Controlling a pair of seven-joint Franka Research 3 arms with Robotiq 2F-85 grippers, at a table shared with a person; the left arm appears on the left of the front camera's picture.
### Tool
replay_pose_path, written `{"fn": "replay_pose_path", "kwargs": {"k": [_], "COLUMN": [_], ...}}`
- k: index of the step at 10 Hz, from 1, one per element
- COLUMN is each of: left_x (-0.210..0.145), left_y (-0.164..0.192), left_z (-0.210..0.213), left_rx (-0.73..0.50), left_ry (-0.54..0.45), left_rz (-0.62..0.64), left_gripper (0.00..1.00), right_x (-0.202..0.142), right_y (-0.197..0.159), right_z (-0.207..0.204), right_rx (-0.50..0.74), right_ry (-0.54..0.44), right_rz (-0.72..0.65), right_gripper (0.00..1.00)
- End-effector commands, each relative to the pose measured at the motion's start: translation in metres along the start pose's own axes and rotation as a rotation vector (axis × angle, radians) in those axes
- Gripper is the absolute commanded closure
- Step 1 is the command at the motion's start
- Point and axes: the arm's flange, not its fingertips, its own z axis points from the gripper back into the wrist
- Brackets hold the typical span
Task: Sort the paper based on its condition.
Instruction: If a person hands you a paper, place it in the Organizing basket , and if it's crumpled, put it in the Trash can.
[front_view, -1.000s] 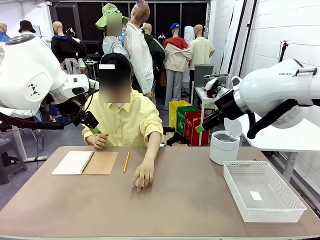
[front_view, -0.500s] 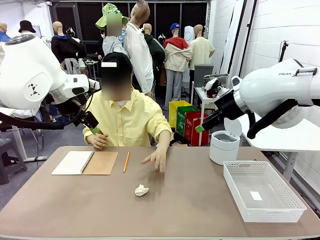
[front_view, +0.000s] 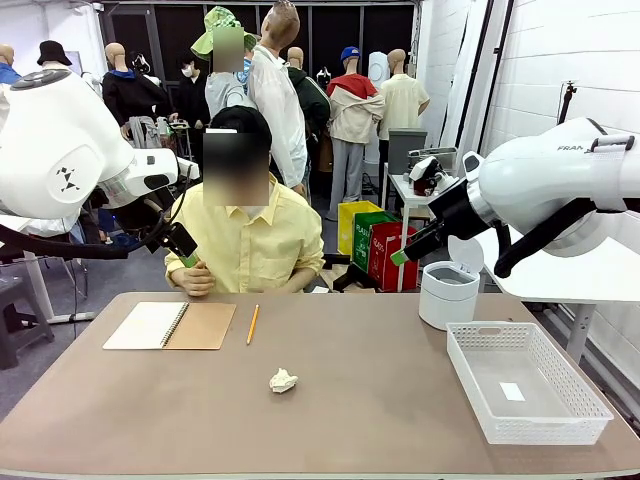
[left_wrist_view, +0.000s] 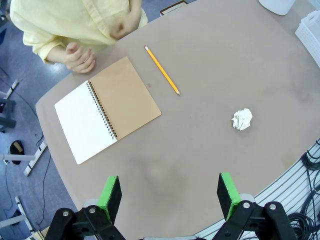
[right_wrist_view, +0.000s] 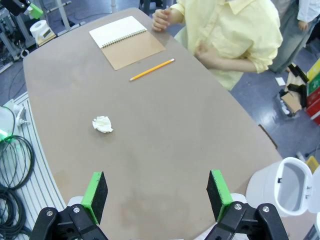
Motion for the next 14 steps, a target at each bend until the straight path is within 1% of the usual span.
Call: {"fn": "replay_pose_path", "kwargs": {"k": [1, 4, 5, 7, 10, 14], "left_x": [0.0, 0.0, 0.0, 0.0, 0.0, 0.0], "left_y": [0.0, 0.0, 0.0, 0.0, 0.0, 0.0], "left_z": [0.0, 0.0, 0.0, 0.0, 0.0, 0.0], "left_rx": [-0.002, -0.002, -0.002, -0.002, -0.002, -0.002], "left_ry": [-0.006, -0.006, -0.006, -0.006, -0.006, -0.006], "left_rz": [-0.002, -0.002, -0.002, -0.002, -0.002, -0.002], "left_gripper": [0.0, 0.0, 0.0, 0.0, 0.0, 0.0], "right_x": [0.0, 0.0, 0.0, 0.01, 0.039, 0.077], "right_y": [-0.001, -0.001, 0.0, 0.004, 0.016, 0.046], "right_z": [-0.002, -0.002, 0.0, -0.011, -0.047, -0.11], "right_rx": [0.018, 0.018, 0.0, 0.032, 0.06, 0.116], "right_ry": [-0.009, -0.009, 0.0, 0.024, 0.101, 0.226], "right_rz": [-0.01, -0.01, 0.0, 0.051, 0.175, 0.323], "right_gripper": [0.0, 0.0, 0.0, 0.0, 0.0, 0.0]}}
